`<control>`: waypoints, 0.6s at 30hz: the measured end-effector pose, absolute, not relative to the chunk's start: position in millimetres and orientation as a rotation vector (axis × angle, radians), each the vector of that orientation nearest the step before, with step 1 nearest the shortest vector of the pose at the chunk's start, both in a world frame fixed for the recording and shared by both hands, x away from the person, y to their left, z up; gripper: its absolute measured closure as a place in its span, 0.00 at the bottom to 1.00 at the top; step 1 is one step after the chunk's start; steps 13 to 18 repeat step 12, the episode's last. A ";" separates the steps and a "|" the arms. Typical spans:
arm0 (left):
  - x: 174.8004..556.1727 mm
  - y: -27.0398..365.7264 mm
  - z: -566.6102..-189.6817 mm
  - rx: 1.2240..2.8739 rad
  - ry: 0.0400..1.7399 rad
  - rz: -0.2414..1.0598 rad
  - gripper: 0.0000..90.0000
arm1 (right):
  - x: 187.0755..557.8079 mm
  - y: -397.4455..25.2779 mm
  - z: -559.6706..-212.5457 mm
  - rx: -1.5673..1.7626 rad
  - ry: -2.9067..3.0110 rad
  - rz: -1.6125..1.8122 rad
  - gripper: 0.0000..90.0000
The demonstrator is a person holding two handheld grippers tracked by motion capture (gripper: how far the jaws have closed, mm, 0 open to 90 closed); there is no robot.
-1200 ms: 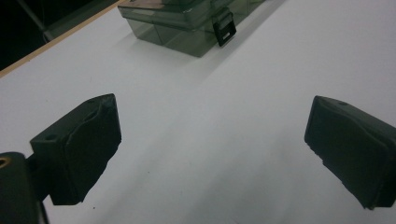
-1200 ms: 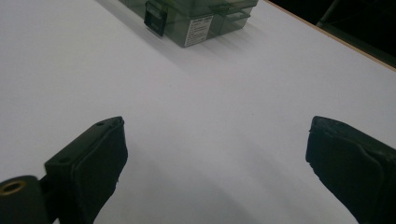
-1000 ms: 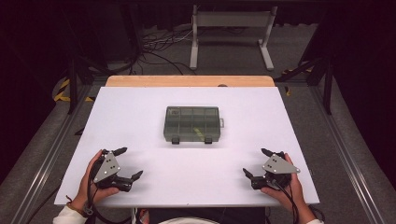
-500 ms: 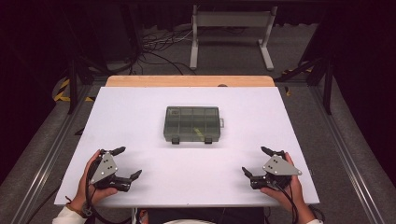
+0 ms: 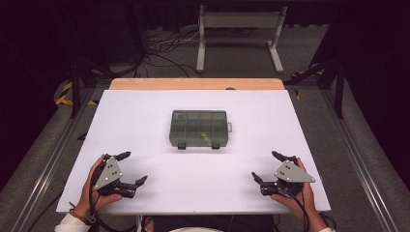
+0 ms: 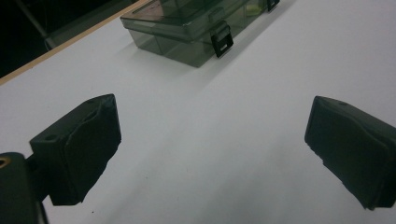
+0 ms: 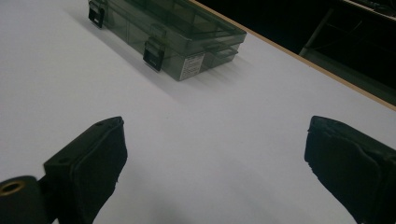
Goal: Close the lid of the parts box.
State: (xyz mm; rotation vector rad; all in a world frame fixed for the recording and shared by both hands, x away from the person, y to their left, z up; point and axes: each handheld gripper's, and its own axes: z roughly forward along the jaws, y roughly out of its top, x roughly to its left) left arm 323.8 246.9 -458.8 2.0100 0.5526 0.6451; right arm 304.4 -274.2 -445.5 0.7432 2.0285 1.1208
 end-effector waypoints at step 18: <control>328.6 244.4 -459.6 2.010 0.560 0.634 0.05 | 308.9 -274.0 -447.4 0.763 2.041 1.121 0.07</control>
